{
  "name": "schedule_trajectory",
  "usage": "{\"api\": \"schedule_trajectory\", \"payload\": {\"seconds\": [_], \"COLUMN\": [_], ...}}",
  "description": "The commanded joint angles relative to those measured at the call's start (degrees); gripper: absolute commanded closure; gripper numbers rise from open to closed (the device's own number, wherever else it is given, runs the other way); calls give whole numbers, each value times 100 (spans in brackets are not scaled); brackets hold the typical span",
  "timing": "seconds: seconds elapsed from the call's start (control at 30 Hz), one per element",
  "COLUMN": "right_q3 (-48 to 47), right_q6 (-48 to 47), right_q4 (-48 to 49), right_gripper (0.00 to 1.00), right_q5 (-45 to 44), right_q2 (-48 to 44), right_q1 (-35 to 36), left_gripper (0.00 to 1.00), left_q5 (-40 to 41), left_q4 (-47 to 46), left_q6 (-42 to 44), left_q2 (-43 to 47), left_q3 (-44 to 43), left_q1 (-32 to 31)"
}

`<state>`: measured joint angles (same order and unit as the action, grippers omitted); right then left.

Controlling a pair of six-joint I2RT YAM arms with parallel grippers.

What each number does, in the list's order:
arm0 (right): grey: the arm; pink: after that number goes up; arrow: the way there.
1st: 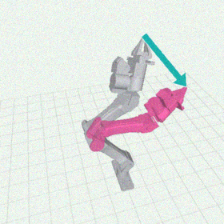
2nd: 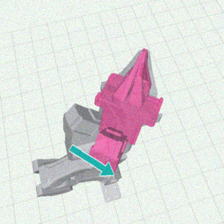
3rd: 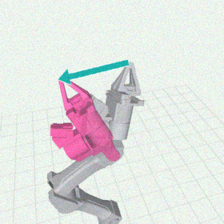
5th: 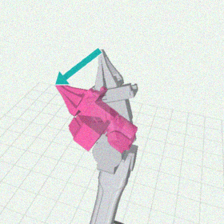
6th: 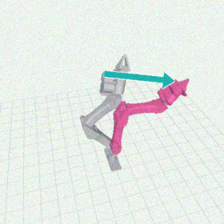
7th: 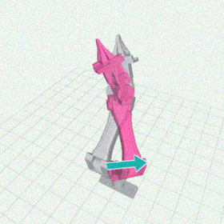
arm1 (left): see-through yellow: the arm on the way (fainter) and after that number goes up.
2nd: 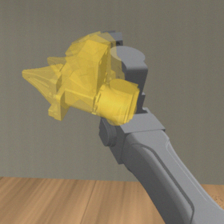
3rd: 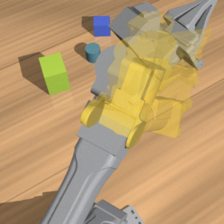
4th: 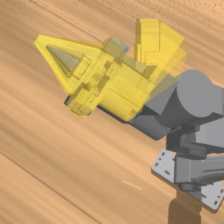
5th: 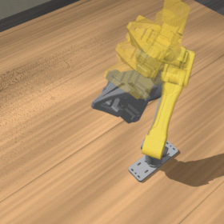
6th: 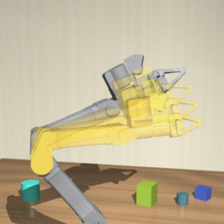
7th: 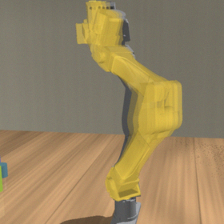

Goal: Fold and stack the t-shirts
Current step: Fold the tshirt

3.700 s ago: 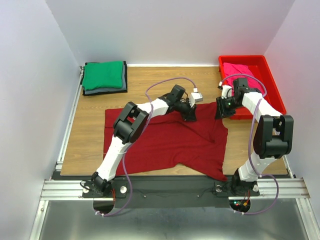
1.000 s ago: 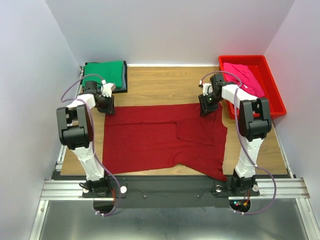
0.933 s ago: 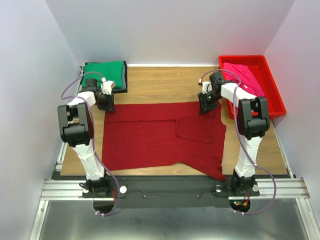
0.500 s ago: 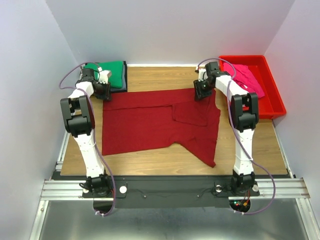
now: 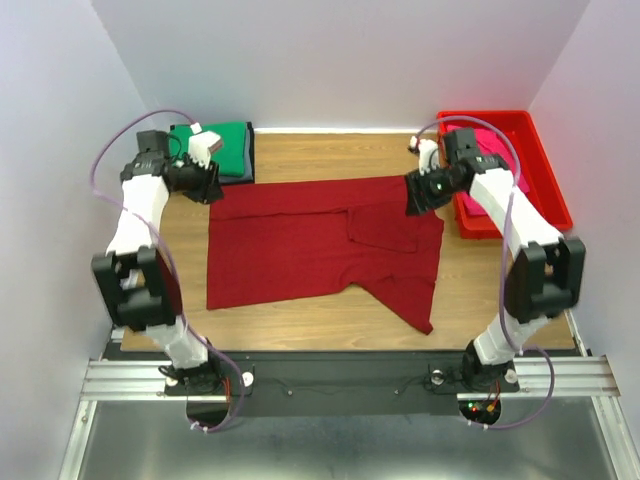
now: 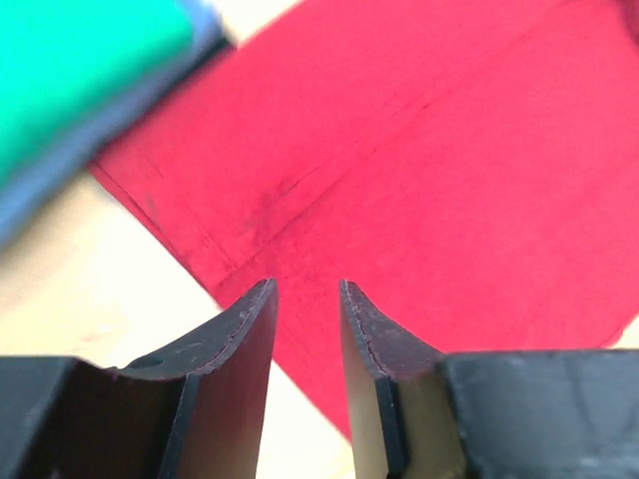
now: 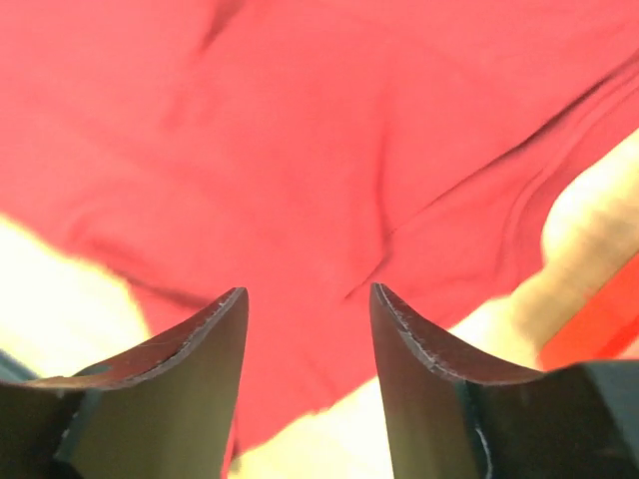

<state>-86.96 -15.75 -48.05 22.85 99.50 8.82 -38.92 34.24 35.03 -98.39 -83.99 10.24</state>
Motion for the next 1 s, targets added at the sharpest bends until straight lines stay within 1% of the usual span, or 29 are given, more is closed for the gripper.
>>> {"api": "schedule_trajectory", "payload": {"seconds": [0.0,0.03,0.13,0.27,0.3,0.37,0.47,0.53,0.57,0.63,0.77,0.87,0.97], "right_q3": [871,1204,1567,2077,2321,2516,2728,2606,2501,2289,2069,1981,1998], "right_q6": [-455,-438,-560,-1096,-1193,-1317,-1089,-870,-851,-763,-719,-676,-632], "right_q4": [-679,-705,-1012,-1689,-1873,-1971,-1595,-1138,-1101,-786,-434,-284,-100], "right_gripper": [43,46,49,49,49,48,47,47,47,46,40,37,36], "right_q5": [422,387,387,273,177,45,-61,-35,17,61,-184,-333,-448], "right_q2": [-570,-651,-853,-1354,-1459,-1714,-1838,-1768,-1542,-1329,-794,-547,-284], "right_q1": [224,304,550,603,621,638,674,770,831,989,1411,1596,1763], "left_gripper": [57,57,57,57,57,57,56,56,56,56,56,56,56], "left_q5": [-468,-468,-442,-143,5,129,191,200,183,104,94,121,77], "left_q4": [434,478,706,935,996,1006,944,787,734,698,768,760,786], "left_q6": [724,812,1180,1577,1795,1989,2131,2079,2018,1894,1876,1903,1920], "left_q2": [855,1039,1417,1979,2086,2349,2658,2772,2825,2834,2851,2834,2755], "left_q3": [645,925,1419,1946,2147,2359,2764,3001,3046,3055,2914,2897,2835], "left_q1": [31,31,31,31,31,22,-13,-74,-83,-92,-92,-92,-92]}}
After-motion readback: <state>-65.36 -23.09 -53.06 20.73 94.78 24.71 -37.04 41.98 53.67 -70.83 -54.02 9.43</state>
